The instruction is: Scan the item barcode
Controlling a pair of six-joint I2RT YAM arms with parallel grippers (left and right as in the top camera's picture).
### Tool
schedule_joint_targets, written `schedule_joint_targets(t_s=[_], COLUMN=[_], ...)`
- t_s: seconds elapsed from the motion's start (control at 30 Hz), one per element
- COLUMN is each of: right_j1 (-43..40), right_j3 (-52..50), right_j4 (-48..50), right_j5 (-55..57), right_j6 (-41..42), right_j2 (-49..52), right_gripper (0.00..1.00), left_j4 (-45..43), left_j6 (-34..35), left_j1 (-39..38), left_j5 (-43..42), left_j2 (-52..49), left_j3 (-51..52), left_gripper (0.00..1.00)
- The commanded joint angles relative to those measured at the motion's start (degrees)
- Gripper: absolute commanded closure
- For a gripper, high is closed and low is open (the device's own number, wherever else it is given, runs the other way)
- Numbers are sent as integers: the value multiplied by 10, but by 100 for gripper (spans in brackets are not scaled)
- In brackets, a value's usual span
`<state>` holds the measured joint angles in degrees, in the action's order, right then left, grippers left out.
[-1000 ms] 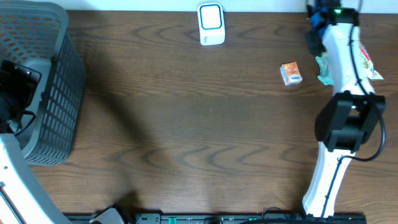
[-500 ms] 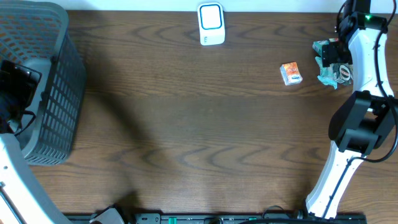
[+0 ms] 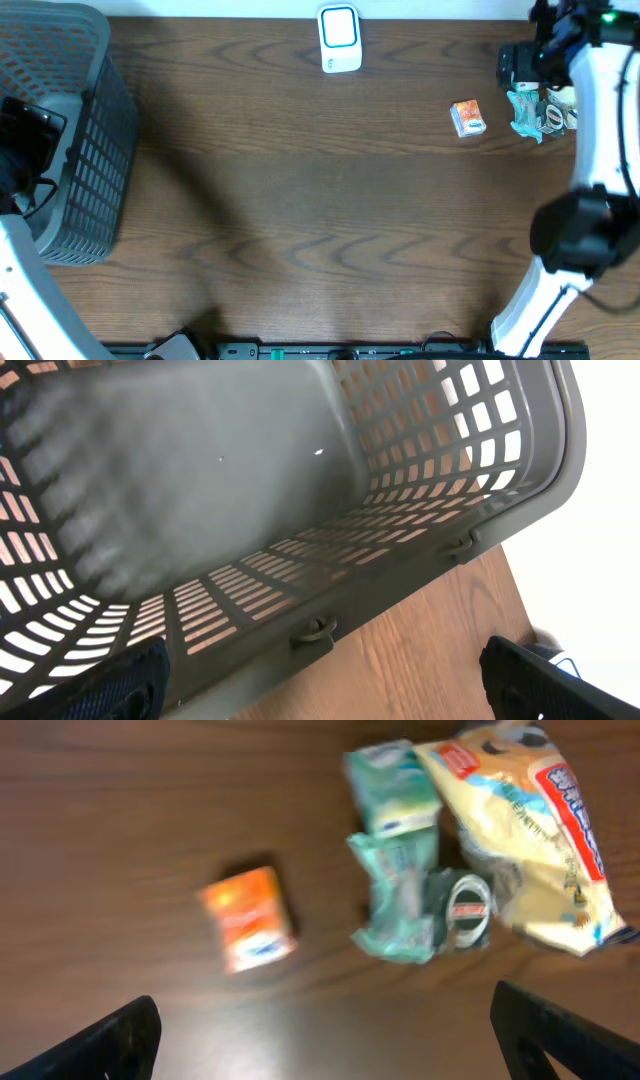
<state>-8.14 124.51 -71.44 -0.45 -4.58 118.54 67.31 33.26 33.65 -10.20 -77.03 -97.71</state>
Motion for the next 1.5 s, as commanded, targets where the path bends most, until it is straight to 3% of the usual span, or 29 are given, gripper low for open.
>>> schedule_joint_targets(t_s=[0.0,0.27,0.67,0.83,1.2,1.47], right_j1=[17,79,148,148,148,148], right_j3=[4,-59,-397,-498,-543,-543], right_j4=[-40,-89,47,53,-82,-94], right_j5=[-64,-87,-88,-89,-89,-89], right_j6=[13,-4,3,3,2,2], right_j2=[-79,-232,-524,-623,-688,-688], right_gripper=[1,1,1,1,1,1], left_j4=[1,1,1,1,1,1], left_j6=[5,5,5,5,5,5], left_j1=[2,2,2,2,2,2], left_j5=[3,3,3,3,3,3], left_j2=[3,3,3,3,3,3], left_j3=[-8,-8,-8,-8,-8,-8], left_gripper=[2,2,2,2,2,2])
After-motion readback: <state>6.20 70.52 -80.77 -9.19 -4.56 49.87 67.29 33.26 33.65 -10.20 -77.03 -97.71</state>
